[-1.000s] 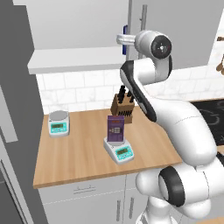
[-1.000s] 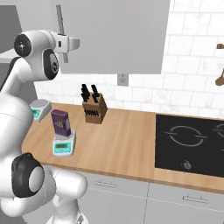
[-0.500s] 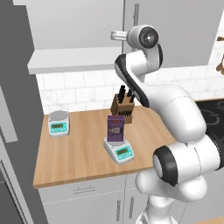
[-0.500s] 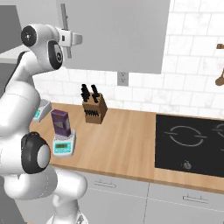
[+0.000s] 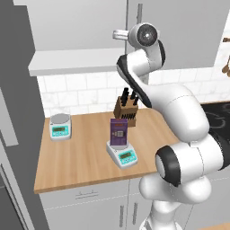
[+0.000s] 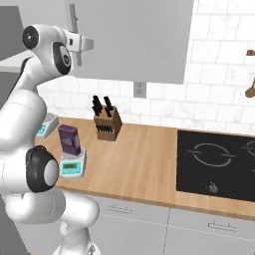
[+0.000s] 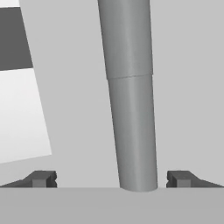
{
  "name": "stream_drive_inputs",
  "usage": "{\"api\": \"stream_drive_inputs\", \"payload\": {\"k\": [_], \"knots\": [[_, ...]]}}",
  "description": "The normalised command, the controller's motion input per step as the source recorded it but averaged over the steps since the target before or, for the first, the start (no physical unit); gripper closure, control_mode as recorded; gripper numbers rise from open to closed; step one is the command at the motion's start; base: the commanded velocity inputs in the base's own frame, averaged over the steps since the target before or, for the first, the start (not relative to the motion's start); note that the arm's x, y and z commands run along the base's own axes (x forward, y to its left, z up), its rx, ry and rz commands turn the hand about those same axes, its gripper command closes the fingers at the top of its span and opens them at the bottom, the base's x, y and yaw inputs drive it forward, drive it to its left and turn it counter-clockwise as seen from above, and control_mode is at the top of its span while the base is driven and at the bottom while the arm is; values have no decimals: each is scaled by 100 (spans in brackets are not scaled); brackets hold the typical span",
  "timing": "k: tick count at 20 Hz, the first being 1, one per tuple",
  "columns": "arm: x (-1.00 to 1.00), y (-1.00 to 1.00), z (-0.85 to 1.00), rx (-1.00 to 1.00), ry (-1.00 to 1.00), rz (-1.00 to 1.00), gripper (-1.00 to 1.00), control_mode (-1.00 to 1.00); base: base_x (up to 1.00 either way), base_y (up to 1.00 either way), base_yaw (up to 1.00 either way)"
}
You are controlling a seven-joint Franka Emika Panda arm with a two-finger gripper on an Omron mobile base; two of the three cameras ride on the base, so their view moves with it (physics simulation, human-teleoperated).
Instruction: Pick the cereal and place it on the digital scale for weighing, and close the cabinet.
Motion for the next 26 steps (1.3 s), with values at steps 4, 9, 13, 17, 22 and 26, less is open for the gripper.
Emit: {"api": "stream_drive_inputs", "payload": {"k": [4,9,13,17,22,26], "knots": [[49,0,-2,0,0,-5,-100,-100,0,0,0],[18,0,0,0,0,-4,-100,-100,0,0,0],[-26,0,7,0,0,-1,-100,-100,0,0,0],[-18,0,12,0,0,0,-100,-100,0,0,0],[-30,0,16,0,0,0,-100,-100,0,0,0],[-52,0,13,0,0,0,-100,-100,0,0,0]]}}
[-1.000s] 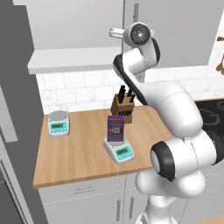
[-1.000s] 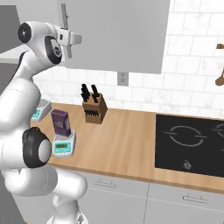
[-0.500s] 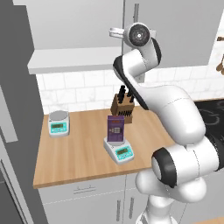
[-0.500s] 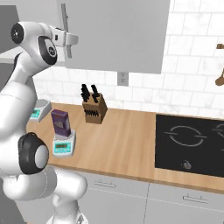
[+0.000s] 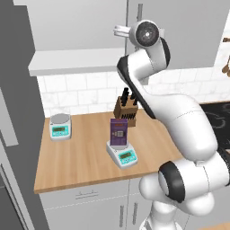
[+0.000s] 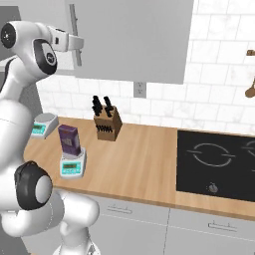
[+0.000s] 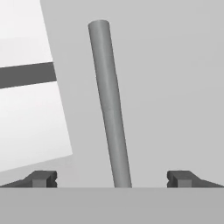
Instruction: Pick the cereal and place it on the digital scale for weighing, and close the cabinet.
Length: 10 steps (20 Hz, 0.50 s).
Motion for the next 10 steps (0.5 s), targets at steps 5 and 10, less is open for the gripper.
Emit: {"api": "stream_drive_inputs", "payload": {"k": [5,10], "knots": [[-79,0,16,0,0,0,-100,-100,0,0,0],[-100,0,8,0,-1,0,-100,-100,0,0,0]]}}
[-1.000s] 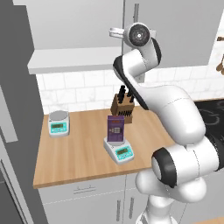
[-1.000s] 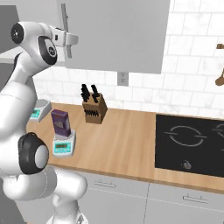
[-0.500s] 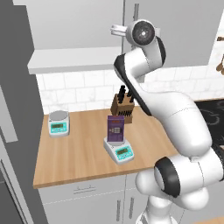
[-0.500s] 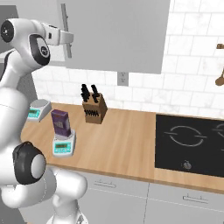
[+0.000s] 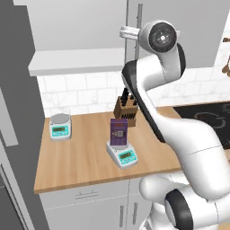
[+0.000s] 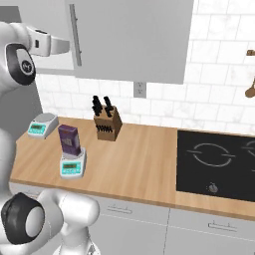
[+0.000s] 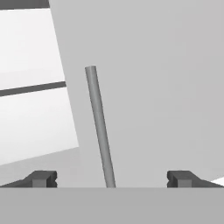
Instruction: Pick the cereal and place it on the digital scale for weighing, and close the cabinet.
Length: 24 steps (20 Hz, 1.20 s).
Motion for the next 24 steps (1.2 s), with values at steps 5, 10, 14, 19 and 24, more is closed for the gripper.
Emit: {"api": "stream_drive_inputs", "payload": {"k": [5,10,14,19,24], "knots": [[-100,16,4,-2,0,1,-100,-100,0,0,0],[-91,22,3,-1,-2,5,-100,-100,0,0,0],[-64,14,0,0,0,8,-100,-100,0,0,0],[-55,28,0,0,0,8,-100,-100,0,0,0],[-51,18,0,0,-1,7,-100,-100,0,0,0]]}}
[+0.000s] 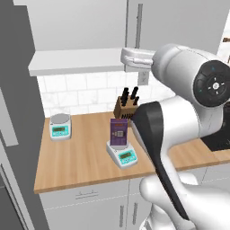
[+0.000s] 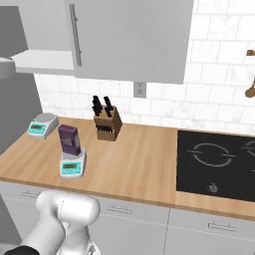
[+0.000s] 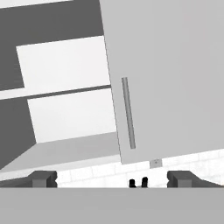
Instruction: Pick the cereal and place it on the digital scale for weighing, and close the cabinet.
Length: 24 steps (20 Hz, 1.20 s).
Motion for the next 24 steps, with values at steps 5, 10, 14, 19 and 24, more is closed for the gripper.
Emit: {"api": "stream_drive_inputs", "payload": {"k": [5,10,14,19,24], "knots": [[-42,14,0,0,-1,6,-100,-100,0,0,0],[-19,15,0,0,0,3,-100,-100,0,0,0],[-20,26,0,0,-1,0,-100,-100,0,0,0],[-38,22,0,0,-7,0,-100,-100,0,0,0],[-58,28,0,0,-13,0,-100,-100,0,0,0]]}}
